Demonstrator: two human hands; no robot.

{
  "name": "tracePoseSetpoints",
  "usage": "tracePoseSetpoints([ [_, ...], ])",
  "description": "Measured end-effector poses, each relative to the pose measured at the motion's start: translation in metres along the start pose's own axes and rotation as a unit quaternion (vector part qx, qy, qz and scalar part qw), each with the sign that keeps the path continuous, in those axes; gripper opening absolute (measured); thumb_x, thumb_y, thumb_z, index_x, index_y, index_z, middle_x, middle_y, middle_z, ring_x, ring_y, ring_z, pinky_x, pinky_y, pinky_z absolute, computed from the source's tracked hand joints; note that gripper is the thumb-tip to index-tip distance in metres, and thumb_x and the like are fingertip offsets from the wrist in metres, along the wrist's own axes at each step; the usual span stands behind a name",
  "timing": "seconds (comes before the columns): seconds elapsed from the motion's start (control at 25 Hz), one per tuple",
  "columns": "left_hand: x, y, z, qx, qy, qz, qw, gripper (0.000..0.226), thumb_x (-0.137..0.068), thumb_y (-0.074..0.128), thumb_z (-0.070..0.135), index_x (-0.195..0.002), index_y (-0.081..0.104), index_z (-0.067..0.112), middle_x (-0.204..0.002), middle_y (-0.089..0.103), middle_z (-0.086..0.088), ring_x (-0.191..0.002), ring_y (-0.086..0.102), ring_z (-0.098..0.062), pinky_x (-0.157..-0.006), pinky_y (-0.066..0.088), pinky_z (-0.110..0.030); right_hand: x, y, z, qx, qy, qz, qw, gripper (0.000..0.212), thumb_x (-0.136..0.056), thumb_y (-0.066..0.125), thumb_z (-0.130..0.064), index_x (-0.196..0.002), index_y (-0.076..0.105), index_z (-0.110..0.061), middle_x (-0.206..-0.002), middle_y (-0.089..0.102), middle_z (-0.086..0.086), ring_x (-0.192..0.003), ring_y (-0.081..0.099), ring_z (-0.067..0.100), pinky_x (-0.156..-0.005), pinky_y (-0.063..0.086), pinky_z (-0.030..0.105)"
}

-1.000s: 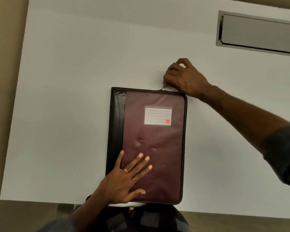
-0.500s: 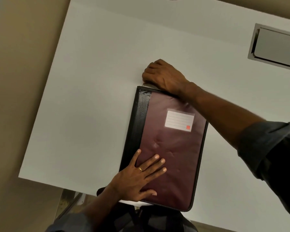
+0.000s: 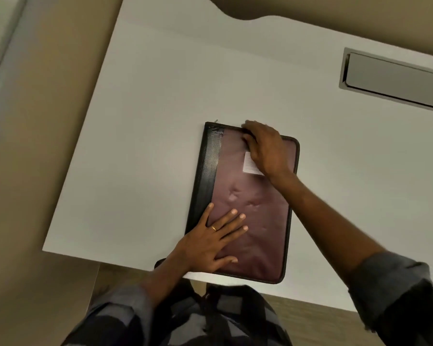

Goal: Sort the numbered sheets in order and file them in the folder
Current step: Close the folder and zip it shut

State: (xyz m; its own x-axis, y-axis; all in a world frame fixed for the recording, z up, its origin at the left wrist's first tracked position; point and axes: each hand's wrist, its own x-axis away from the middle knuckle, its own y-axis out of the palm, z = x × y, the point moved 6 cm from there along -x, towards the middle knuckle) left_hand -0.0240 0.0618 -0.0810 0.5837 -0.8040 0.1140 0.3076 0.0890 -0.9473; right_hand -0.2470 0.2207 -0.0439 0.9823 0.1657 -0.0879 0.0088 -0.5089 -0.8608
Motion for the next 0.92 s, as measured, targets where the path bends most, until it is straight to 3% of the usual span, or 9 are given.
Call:
tracePoseSetpoints([
  [0.08,0.002,-0.003,0.002,0.01,-0.008,-0.006,1.0,0.071,-0.104,0.032,0.063,-0.163,0.02,0.024,-0.171,0.008,-0.001,-0.158,0.002,-0.022,-0.121,0.014,-0.067,0.078,-0.009,0.014,-0.015,0.112,0.004,0.994,0.042,-0.101,0.059,-0.02,-0.14,0.056,-0.005,-0.153,0.047,0.016,-0.142,0.042,0.032,-0.119,0.033,0.04],
  [0.16,0.004,-0.007,-0.002,0.048,-0.043,0.012,0.998,0.066,-0.106,0.035,0.058,-0.161,0.026,0.022,-0.171,0.011,0.0,-0.158,0.001,-0.02,-0.123,0.019,-0.058,0.156,-0.014,0.016,-0.047,0.218,0.01,0.975,0.057,-0.1,0.062,-0.025,-0.15,0.042,-0.005,-0.161,0.033,0.015,-0.149,0.031,0.03,-0.124,0.026,0.039],
  [0.24,0.019,-0.015,-0.011,0.153,-0.126,0.071,0.978,0.062,-0.105,0.047,0.049,-0.159,0.034,0.02,-0.17,0.014,0.002,-0.158,0.004,-0.015,-0.125,0.023,-0.049,0.225,-0.016,0.004,-0.086,0.3,0.014,0.95,0.063,-0.099,0.064,-0.027,-0.153,0.038,-0.009,-0.16,0.036,0.011,-0.146,0.036,0.027,-0.121,0.029,0.036],
  [0.4,0.069,-0.016,-0.033,0.34,-0.299,0.121,0.884,0.069,-0.102,0.059,0.037,-0.16,0.024,0.031,-0.169,0.008,0.019,-0.153,0.009,0.002,-0.123,0.015,-0.022,0.29,-0.023,-0.008,-0.208,0.434,0.072,0.873,0.061,-0.095,0.071,-0.021,-0.15,0.047,-0.015,-0.145,0.056,0.007,-0.127,0.058,0.026,-0.105,0.048,0.038],
  [0.48,0.078,-0.02,-0.041,0.397,-0.356,0.149,0.833,0.07,-0.099,0.065,0.034,-0.158,0.028,0.03,-0.161,0.027,0.018,-0.145,0.032,-0.002,-0.117,0.028,-0.02,0.287,-0.03,-0.006,-0.215,0.451,0.083,0.862,0.053,-0.093,0.072,-0.014,-0.144,0.056,-0.014,-0.136,0.065,0.008,-0.119,0.064,0.028,-0.101,0.052,0.04],
  [0.6,0.07,-0.034,-0.061,0.46,-0.443,0.164,0.752,0.06,-0.095,0.071,0.026,-0.15,0.047,0.018,-0.14,0.06,0.0,-0.12,0.06,-0.013,-0.099,0.046,-0.021,0.277,-0.039,-0.002,-0.198,0.463,0.073,0.861,0.04,-0.092,0.07,-0.009,-0.132,0.067,-0.014,-0.122,0.073,0.007,-0.106,0.07,0.026,-0.098,0.055,0.044],
  [0.76,0.067,-0.053,-0.072,0.453,-0.467,0.168,0.741,0.044,-0.091,0.077,0.023,-0.133,0.066,0.013,-0.121,0.072,-0.005,-0.107,0.068,-0.017,-0.089,0.046,-0.021,0.277,-0.043,-0.002,-0.227,0.475,0.068,0.848,0.028,-0.09,0.071,-0.004,-0.116,0.075,-0.014,-0.104,0.076,0.002,-0.094,0.07,0.021,-0.088,0.057,0.038],
  [0.92,0.094,-0.05,-0.094,0.489,-0.482,0.182,0.704,0.046,-0.087,0.08,0.027,-0.13,0.068,0.016,-0.115,0.074,-0.001,-0.101,0.068,-0.014,-0.091,0.05,-0.024,0.273,-0.029,-0.017,-0.289,0.443,0.03,0.848,0.024,-0.09,0.07,-0.001,-0.112,0.076,-0.009,-0.091,0.077,0.006,-0.093,0.073,0.027,-0.087,0.061,0.04],
])
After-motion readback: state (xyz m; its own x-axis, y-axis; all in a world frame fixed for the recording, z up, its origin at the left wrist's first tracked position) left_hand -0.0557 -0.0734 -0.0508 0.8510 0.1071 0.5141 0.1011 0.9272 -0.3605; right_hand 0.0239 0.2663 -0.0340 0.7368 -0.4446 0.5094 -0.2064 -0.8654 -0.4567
